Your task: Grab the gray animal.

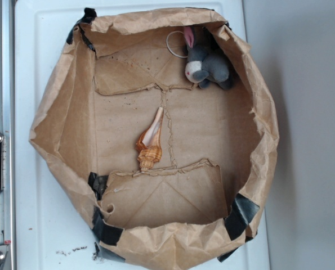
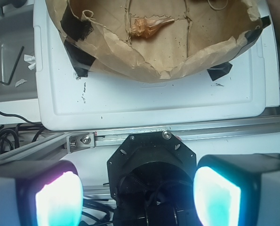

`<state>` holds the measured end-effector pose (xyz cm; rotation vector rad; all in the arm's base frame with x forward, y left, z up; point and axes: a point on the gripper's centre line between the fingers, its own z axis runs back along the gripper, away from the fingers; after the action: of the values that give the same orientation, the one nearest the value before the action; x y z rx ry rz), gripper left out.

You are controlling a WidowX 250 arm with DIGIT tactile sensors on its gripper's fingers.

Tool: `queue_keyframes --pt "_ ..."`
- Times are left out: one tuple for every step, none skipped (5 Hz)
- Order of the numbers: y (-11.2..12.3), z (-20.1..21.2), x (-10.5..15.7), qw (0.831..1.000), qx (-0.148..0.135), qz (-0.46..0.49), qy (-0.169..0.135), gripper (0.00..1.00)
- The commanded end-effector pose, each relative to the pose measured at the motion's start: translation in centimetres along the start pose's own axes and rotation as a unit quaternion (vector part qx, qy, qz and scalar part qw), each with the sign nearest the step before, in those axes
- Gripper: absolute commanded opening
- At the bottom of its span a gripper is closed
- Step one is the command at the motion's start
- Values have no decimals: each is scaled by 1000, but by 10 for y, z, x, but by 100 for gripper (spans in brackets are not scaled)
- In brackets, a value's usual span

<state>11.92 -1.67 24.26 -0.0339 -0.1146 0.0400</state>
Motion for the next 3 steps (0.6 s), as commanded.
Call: queue_keyframes --pt "0 0 0 1000 0 0 0 100" --pt "7 -2 29 999 2 31 -13 100" --pt "9 -17 59 999 -2 25 -23 100"
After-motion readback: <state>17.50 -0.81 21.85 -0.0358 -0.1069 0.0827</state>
